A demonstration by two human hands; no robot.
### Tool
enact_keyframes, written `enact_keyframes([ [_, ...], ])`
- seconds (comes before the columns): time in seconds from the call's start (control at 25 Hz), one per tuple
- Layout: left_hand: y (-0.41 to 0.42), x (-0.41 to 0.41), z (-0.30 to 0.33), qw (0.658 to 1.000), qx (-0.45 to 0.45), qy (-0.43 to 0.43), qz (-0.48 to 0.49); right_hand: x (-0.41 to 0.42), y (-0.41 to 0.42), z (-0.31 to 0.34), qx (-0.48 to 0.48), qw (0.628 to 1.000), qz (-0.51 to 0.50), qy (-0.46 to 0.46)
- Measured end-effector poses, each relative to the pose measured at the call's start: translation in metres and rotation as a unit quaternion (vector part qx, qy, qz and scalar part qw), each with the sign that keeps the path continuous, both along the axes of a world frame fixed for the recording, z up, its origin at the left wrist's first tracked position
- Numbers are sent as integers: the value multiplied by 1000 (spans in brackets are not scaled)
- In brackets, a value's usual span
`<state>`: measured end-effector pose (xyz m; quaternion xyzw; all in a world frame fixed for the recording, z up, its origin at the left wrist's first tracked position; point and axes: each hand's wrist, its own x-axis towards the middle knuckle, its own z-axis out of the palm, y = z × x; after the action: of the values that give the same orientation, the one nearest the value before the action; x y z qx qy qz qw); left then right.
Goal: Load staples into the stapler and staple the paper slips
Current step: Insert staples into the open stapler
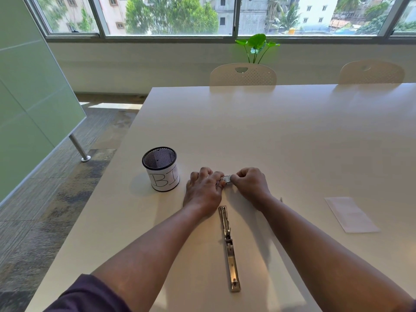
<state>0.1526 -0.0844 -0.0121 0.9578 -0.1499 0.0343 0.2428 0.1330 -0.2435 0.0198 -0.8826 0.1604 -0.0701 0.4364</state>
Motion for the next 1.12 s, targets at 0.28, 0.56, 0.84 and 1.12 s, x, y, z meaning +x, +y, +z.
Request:
enact_keyframes([
  [0.28, 0, -1, 2, 1000, -3, 2, -1, 0, 4, -2, -12, 1000, -5, -12],
  [0.56, 0, -1, 2, 1000, -6, 3, 4, -2, 5, -4, 28, 999, -17, -30],
  [0.84, 0, 0, 1, 1000, -7, 2, 3, -10, 0, -7, 65, 995, 37, -68],
  [1.12, 2, -1, 1, 1000, -6, -3, -2, -25, 5, -13, -90, 977, 172, -88],
])
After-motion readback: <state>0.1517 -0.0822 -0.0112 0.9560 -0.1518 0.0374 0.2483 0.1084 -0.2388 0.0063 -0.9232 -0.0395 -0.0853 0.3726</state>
